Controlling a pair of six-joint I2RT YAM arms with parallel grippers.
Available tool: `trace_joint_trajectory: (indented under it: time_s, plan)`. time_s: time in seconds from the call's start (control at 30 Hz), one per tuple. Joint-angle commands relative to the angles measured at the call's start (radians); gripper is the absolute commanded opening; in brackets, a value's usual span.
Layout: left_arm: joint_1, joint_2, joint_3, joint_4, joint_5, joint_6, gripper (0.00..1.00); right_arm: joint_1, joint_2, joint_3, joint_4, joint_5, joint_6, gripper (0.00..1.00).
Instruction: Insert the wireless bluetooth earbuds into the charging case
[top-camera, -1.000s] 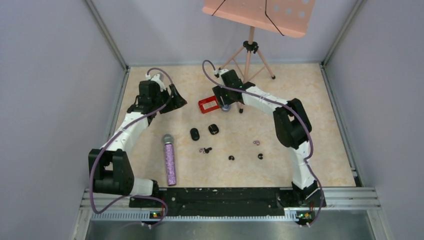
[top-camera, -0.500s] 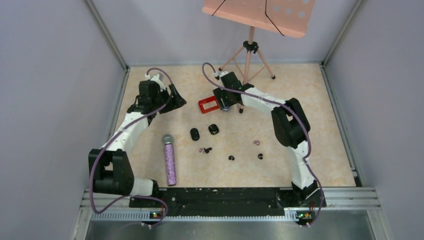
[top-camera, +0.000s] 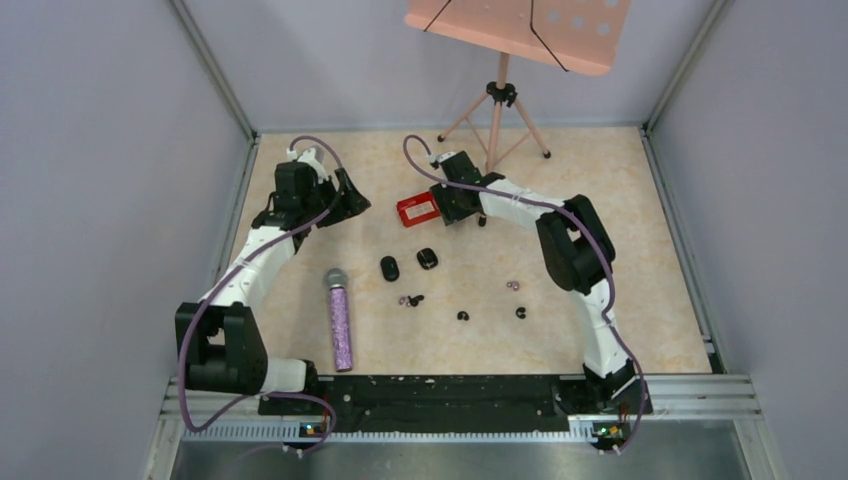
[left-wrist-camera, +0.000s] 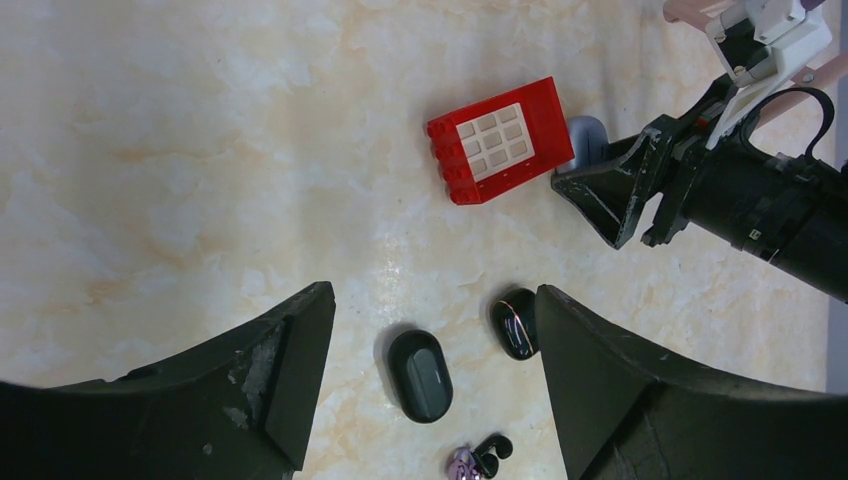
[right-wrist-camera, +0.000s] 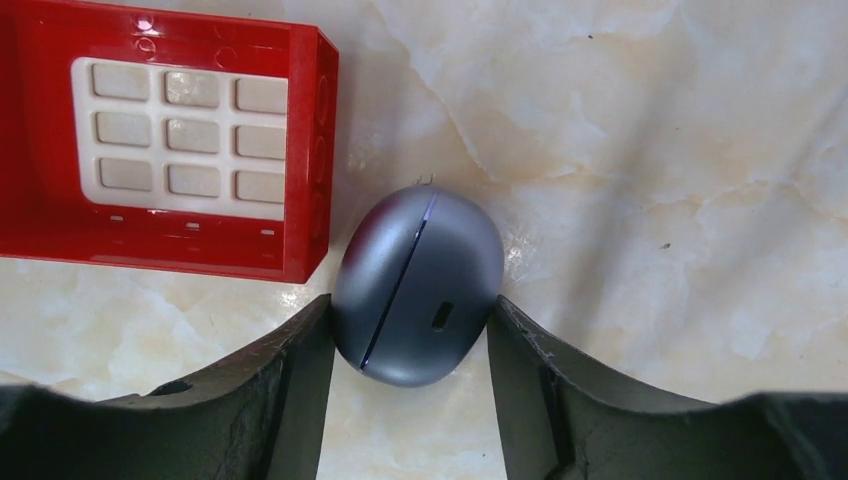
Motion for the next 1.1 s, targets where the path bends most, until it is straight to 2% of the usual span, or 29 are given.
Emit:
trace_joint_trajectory:
  time_s: [0.0,0.07,0.13,0.2,0.37,0.5,0.6,0.67,0.8,0.9,1.0,1.07]
  plan:
    - [0.004,-0.008,0.003,0.042,0.008,0.01,0.79,0.01,-0.009,-0.031,0.027,0.008,-0.031,0.49]
    - [0.004,-0.002,0.005,0.048,0.021,0.032,0.79,0.01,-0.03,-0.042,0.028,-0.011,-0.051,0.41]
    - [0.004,-0.001,0.004,0.056,0.048,0.063,0.79,0.01,-0.071,-0.059,0.025,-0.046,-0.109,0.28]
    - [0.004,0.001,0.006,0.064,0.085,0.113,0.8,0.01,-0.117,-0.07,0.002,-0.102,-0.158,0.23]
    - [0.001,0.017,0.001,0.112,0.184,0.262,0.8,0.001,-0.251,-0.145,-0.058,-0.255,-0.242,0.22]
    - [-0.004,-0.028,-0.039,0.195,0.377,0.43,0.81,-0.025,-0.389,-0.22,-0.076,-0.483,-0.329,0.21]
    - [-0.027,-0.113,-0.106,0.28,0.518,0.654,0.81,-0.045,-0.468,-0.235,-0.099,-0.673,-0.446,0.22]
    - [-0.066,-0.171,-0.124,0.266,0.595,0.847,0.8,-0.045,-0.5,-0.243,-0.118,-0.738,-0.522,0.21]
    - [-0.178,-0.272,-0.162,0.137,0.638,1.376,0.8,-0.046,-0.502,-0.215,-0.166,-0.792,-0.626,0.22]
    - [-0.239,-0.303,-0.245,0.217,0.626,1.666,0.8,-0.046,-0.485,-0.173,-0.222,-0.839,-0.725,0.22]
    - [-0.257,-0.281,-0.275,0.285,0.651,1.814,0.78,-0.045,-0.478,-0.144,-0.278,-0.885,-0.847,0.22]
    - [-0.259,-0.26,-0.269,0.307,0.69,1.863,0.77,-0.044,-0.487,-0.145,-0.288,-0.899,-0.908,0.22]
